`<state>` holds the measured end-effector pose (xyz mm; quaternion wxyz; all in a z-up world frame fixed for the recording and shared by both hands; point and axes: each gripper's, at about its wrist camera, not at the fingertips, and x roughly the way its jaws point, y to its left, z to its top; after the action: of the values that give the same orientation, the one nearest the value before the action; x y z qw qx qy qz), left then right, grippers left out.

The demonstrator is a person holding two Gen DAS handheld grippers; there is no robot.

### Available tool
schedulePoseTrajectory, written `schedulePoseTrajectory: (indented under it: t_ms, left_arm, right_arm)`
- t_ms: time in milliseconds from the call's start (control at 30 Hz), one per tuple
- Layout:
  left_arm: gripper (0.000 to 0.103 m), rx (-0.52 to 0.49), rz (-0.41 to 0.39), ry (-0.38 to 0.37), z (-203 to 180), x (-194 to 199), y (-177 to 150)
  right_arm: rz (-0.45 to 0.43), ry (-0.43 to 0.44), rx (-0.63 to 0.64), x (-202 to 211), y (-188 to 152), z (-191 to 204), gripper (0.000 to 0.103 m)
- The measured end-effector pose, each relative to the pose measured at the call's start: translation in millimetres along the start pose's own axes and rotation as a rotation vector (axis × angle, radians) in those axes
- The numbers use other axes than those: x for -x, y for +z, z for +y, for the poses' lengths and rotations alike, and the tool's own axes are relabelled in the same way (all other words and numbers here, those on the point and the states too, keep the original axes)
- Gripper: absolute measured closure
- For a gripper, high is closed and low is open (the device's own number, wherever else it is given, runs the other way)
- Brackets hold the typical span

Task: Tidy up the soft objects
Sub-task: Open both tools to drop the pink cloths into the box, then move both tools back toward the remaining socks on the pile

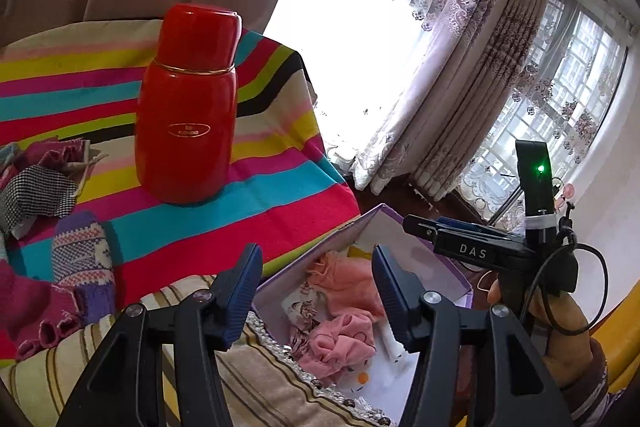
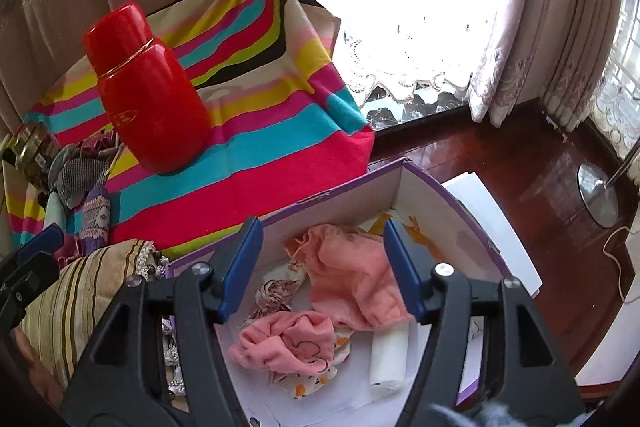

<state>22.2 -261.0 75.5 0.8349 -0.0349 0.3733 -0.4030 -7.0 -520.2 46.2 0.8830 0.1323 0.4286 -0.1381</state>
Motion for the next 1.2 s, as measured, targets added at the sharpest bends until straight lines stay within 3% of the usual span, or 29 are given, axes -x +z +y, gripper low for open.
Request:
schedulePoseTrajectory:
  t_ms: [433,1200]
  left_arm:
    - [0.045,0.060,-0.040,0.076,32,22,0]
    - [0.045,0.432,-0.078,0.365,191,97,-38]
  right_arm:
    - [0.017,0.107,0.066,-1,-3,46,0.037]
    - [0.161,0.241,0.201,-36,-21,158,0.034]
